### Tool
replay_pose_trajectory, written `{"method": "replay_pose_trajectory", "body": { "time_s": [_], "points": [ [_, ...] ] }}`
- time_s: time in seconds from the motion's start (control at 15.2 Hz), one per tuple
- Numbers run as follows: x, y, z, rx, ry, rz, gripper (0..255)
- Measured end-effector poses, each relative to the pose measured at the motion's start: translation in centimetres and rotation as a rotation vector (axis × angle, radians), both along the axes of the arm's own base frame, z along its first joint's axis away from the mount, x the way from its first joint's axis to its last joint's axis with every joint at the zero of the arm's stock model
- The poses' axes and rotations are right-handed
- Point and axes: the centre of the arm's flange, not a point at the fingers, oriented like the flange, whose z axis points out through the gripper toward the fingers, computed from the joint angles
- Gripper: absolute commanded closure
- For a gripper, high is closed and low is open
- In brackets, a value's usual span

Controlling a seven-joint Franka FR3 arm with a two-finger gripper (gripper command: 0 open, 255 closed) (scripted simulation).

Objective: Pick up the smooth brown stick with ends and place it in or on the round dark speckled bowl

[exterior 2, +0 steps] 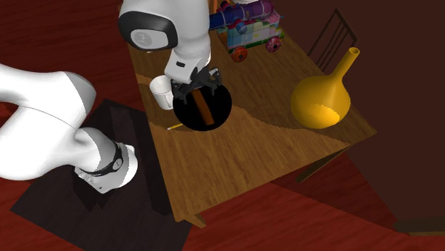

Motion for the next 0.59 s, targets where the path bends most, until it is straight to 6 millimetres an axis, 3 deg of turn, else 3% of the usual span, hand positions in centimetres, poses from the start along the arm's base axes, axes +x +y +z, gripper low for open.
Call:
{"method": "replay_pose_trajectory", "body": {
  "time_s": [0.26, 0.59],
  "points": [
    [0.2, -0.1, 3.7, 0.001, 0.000, 0.000, 0],
    [0.1, -0.1, 4.4, 0.000, 0.001, 0.000, 0]
  ]
}}
